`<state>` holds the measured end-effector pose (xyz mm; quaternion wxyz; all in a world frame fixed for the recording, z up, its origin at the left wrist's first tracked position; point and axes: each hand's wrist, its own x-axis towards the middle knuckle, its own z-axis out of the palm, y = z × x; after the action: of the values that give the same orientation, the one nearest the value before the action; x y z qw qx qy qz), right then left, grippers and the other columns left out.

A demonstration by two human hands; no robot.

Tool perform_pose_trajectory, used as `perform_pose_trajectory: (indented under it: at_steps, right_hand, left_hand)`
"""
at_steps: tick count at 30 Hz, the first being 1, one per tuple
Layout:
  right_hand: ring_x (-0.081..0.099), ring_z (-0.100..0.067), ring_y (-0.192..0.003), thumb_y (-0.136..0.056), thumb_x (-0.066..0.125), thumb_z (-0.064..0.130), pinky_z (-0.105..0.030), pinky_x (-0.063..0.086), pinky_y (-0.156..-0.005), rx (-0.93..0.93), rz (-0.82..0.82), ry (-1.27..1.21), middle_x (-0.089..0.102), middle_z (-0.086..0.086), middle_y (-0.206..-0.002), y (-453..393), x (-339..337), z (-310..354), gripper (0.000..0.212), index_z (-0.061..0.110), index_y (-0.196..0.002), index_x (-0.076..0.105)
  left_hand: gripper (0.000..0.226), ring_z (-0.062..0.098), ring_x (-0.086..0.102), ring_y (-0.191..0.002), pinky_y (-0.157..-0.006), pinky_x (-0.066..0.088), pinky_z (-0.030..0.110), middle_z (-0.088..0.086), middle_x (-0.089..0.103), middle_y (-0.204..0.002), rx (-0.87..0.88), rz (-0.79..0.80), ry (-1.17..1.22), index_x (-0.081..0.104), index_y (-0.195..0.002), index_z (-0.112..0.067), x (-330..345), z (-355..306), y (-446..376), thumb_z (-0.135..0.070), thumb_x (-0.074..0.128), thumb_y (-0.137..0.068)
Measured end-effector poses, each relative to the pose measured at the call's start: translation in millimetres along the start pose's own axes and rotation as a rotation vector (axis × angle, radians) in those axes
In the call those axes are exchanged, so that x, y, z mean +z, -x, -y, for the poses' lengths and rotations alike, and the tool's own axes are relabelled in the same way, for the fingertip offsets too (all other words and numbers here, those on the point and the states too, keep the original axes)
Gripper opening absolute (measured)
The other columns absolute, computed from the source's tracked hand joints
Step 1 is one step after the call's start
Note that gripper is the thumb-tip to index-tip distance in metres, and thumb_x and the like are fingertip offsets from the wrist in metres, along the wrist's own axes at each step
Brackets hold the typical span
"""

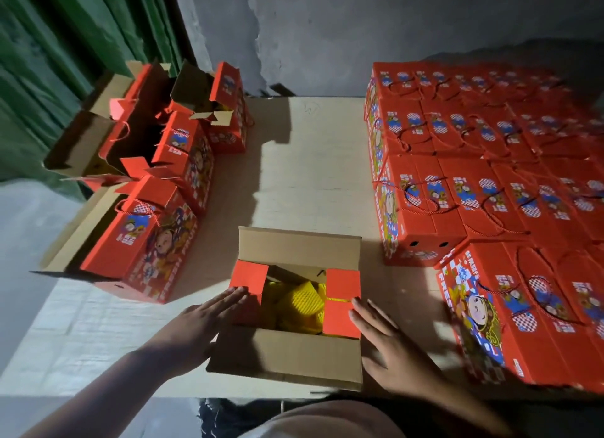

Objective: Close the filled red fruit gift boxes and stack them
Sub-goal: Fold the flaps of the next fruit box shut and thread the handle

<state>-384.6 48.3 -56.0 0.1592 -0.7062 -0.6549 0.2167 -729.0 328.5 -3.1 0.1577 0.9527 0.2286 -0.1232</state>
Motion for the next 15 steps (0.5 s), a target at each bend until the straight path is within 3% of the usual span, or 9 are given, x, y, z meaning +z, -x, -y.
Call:
perform_pose_trajectory:
  at_steps: [2,4,7,9,11,13,15]
  right_hand:
    - [0.004,-0.013,-0.162,-0.096,0.055,0.039,-0.035,0.02,-0.129,0.016,-0.053,-0.087,0.004,0.014,-0.175,1,4,3,0.079,0.028,-0.166,0.022]
    - [0.017,-0.012,-0.16,-0.099,0.06,0.04,-0.034,0.022,-0.127,0.066,-0.175,-0.24,0.019,0.013,-0.173,-2,7,12,0.066,0.027,-0.16,0.039]
    - [0.042,-0.01,-0.149,-0.101,0.067,0.031,-0.041,0.04,-0.12,0.205,-0.319,-0.501,0.045,0.017,-0.161,-9,12,27,0.048,0.036,-0.147,0.057]
    - [0.058,-0.001,-0.13,-0.099,0.07,0.028,-0.04,0.053,-0.105,0.324,-0.403,-0.516,0.063,0.02,-0.14,-16,12,34,0.039,0.043,-0.134,0.064]
    - [0.062,0.008,-0.117,-0.096,0.074,0.025,-0.025,0.054,-0.098,0.419,-0.486,-0.525,0.069,0.022,-0.126,-23,9,40,0.049,0.046,-0.137,0.057]
    - [0.064,0.007,-0.114,-0.095,0.076,0.021,-0.021,0.052,-0.096,0.437,-0.506,-0.515,0.07,0.021,-0.124,-29,5,45,0.057,0.042,-0.142,0.052]
    - [0.062,-0.001,-0.121,-0.096,0.074,0.021,-0.025,0.049,-0.102,0.42,-0.49,-0.408,0.066,0.018,-0.13,-33,3,48,0.049,0.034,-0.14,0.058]
  left_hand:
    - [0.095,-0.001,0.006,-0.155,-0.124,0.025,0.029,-0.031,-0.007,-0.168,0.007,-0.009,0.054,-0.005,-0.155,-0.065,-6,4,-2,-0.025,0.061,-0.1]
    - [0.077,0.001,0.029,-0.152,-0.119,0.028,0.019,-0.029,0.018,-0.166,-0.041,-0.081,0.169,0.013,-0.156,-0.063,-9,6,-4,-0.039,0.062,-0.101]
    - [0.078,0.009,0.062,-0.126,-0.101,0.048,0.02,-0.019,0.055,-0.15,-0.158,-0.169,0.286,0.032,-0.157,-0.049,-9,2,-11,-0.042,0.075,-0.094]
    - [0.086,0.015,0.07,-0.113,-0.095,0.057,0.027,-0.016,0.06,-0.143,-0.227,-0.233,0.377,0.034,-0.16,-0.04,-6,2,-18,-0.037,0.082,-0.089]
    - [0.092,0.014,0.072,-0.102,-0.087,0.058,0.026,-0.023,0.059,-0.138,-0.269,-0.287,0.448,0.032,-0.161,-0.039,-6,3,-25,-0.029,0.085,-0.086]
    - [0.088,0.01,0.068,-0.108,-0.089,0.056,0.024,-0.024,0.054,-0.143,-0.195,-0.303,0.391,0.038,-0.156,-0.044,-8,3,-30,-0.027,0.085,-0.084]
    - [0.08,0.01,0.061,-0.121,-0.098,0.051,0.022,-0.018,0.044,-0.151,-0.08,-0.289,0.271,0.045,-0.15,-0.045,-7,0,-33,-0.03,0.085,-0.082]
